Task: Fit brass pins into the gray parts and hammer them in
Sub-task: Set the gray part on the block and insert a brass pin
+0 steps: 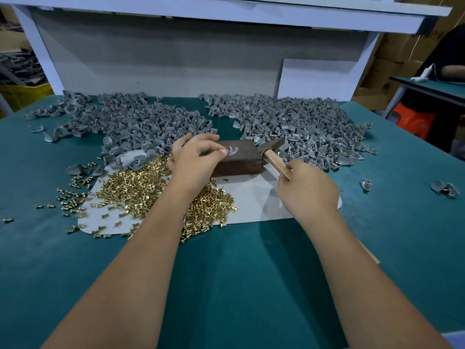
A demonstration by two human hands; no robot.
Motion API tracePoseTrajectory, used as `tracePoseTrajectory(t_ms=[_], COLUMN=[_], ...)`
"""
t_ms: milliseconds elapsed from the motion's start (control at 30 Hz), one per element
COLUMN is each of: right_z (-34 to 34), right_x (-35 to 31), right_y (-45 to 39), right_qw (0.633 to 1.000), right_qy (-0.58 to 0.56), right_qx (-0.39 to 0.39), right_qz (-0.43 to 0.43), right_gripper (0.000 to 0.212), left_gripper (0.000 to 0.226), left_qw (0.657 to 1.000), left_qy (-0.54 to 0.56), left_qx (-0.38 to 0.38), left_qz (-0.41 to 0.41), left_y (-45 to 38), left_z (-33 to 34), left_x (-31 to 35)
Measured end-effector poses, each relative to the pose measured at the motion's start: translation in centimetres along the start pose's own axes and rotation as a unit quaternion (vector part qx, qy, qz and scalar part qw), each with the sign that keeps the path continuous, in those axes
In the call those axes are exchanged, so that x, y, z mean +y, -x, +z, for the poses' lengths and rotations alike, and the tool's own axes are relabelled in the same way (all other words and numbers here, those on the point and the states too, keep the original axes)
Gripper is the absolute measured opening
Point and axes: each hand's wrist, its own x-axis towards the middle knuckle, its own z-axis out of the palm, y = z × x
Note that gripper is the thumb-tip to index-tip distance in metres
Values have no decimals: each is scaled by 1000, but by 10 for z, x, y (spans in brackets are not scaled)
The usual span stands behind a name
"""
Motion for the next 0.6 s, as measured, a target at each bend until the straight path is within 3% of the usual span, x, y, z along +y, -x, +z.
tracePoseTrajectory(t_ms=[133, 267, 433, 600], right_z=[0, -2, 3, 25], right_x=[-3, -24, -69, -82], right_y=[0, -11, -38, -46], right_qw=[998, 987, 958, 963], right_qy=[29, -91, -247, -227], right_qx=[43, 95, 6, -33], right_qz=[-36, -92, -145, -144], right_gripper=[26, 24, 18, 17], left_gripper=[20, 20, 9, 5], left_qw=[999, 995, 989, 986], left_qy=[-27, -89, -136, -153], left_qx=[16, 35, 47, 59], left_qz=[5, 16, 23, 34], left_y=[-2, -4, -7, -9], left_z=[1, 2, 5, 6], left_x=[-3, -8, -12, -15])
